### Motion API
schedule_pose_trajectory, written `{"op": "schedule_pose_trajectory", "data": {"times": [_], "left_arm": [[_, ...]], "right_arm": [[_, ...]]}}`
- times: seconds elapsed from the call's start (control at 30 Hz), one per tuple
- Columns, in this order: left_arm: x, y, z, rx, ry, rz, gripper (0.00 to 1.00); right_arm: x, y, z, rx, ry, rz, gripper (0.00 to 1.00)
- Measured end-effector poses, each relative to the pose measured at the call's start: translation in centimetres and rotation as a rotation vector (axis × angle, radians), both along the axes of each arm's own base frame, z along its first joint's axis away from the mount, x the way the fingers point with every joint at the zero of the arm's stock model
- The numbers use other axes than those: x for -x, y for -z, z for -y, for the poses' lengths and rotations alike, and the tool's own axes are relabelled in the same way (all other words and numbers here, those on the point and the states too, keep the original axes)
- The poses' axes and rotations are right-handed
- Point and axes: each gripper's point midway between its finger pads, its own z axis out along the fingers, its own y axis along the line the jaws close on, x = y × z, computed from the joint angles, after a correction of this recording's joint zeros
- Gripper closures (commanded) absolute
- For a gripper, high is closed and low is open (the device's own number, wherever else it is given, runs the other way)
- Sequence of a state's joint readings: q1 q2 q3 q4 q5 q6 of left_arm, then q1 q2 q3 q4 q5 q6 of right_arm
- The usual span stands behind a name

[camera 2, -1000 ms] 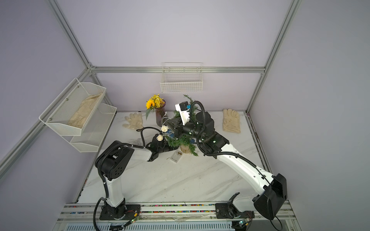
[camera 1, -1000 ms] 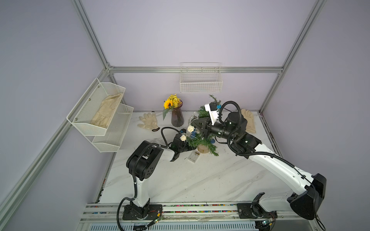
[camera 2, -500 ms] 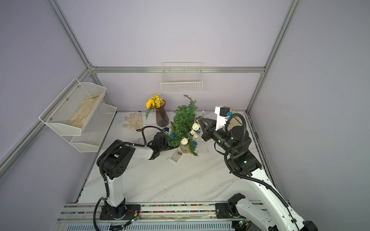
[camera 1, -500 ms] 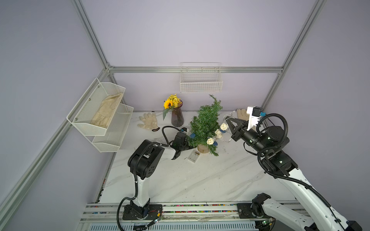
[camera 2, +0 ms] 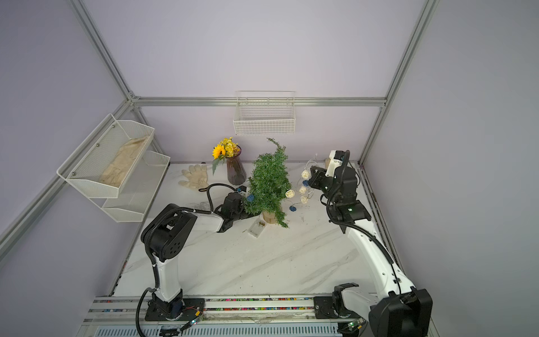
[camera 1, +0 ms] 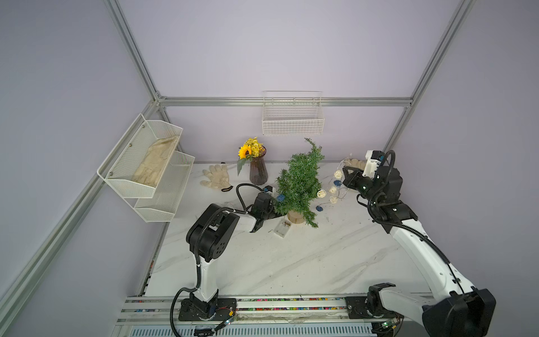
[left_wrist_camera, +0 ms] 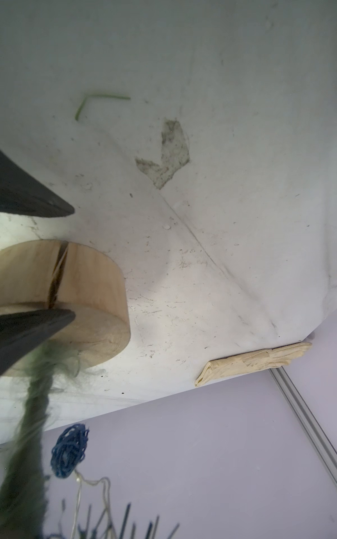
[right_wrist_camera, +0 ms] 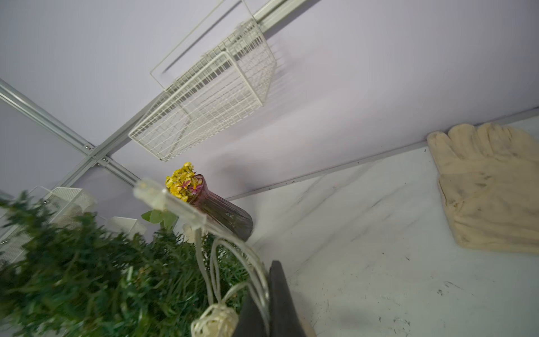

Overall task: Remove string lights from the small christmas tree
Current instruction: Remove the light string from the Christmas tree.

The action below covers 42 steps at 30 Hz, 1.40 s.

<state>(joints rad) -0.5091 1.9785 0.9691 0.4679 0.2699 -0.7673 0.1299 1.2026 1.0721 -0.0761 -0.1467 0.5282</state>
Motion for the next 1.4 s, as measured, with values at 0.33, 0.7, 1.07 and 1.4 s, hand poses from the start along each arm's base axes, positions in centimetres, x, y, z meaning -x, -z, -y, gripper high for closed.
{"op": "schedule_pose_trajectory", "data": {"times": [0.33, 0.7, 1.07, 1.4], "left_arm": [[-0.3, 0.0, 0.4, 0.006, 0.011, 0.0, 0.53], [-0.5, 0.1, 0.7, 0.016, 0.027, 0.0, 0.55], [-0.7, -0.1, 1.0, 0.013, 0.045, 0.009, 0.57], [-1.4, -0.3, 1.0, 0.01, 0.042, 0.018, 0.58]], "right_arm": [[-11.6, -0.6, 1.9, -0.048, 0.074, -0.021, 1.0], [-18.0, -13.9, -4.7, -0.133, -0.055, 0.275, 1.0], [-15.2, -19.4, -20.3, -0.234, -0.384, 0.49, 1.0], [-11.2, -20.9, -27.2, -0.382, -0.602, 0.608, 1.0]]}}
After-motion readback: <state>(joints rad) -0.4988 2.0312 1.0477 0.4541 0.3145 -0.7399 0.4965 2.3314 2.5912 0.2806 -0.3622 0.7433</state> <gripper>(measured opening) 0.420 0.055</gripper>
